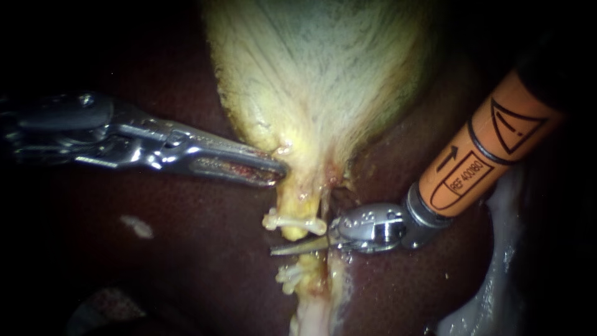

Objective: Go back from the cut left tube

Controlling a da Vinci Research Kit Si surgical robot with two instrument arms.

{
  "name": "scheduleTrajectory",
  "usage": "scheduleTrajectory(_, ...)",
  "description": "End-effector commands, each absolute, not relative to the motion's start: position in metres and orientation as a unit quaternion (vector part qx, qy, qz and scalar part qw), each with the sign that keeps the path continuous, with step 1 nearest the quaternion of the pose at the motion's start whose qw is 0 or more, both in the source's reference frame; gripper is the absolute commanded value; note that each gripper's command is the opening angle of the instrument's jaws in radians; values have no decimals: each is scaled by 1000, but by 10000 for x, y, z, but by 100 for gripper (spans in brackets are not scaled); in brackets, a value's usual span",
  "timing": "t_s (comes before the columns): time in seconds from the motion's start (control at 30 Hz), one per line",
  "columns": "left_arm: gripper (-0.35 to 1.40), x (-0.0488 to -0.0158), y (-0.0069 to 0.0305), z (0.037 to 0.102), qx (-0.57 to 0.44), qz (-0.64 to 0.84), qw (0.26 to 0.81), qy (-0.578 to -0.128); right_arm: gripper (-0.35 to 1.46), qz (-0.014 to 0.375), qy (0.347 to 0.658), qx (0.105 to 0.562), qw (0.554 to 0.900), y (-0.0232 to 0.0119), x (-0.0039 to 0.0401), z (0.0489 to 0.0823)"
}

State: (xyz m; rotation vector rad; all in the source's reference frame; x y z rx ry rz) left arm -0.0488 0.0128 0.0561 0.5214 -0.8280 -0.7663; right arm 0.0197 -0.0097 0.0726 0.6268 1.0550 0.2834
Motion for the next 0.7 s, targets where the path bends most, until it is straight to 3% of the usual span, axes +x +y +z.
scheduleTrajectory(0.03, -35, -488, 128, 561, 244, -359, 813, -388, 46, 133, 494, 293, 808, -96, 197, 725)
scheduleTrajectory(0.23, -35, -488, 127, 561, 244, -359, 813, -388, 64, 125, 502, 287, 806, -94, 197, 724)
scheduleTrajectory(0.53, -35, -488, 127, 561, 244, -359, 813, -388, 66, 125, 504, 287, 805, -95, 196, 722)
scheduleTrajectory(0.7, -35, -488, 127, 561, 244, -359, 813, -388, 84, 122, 504, 289, 805, -102, 194, 714)
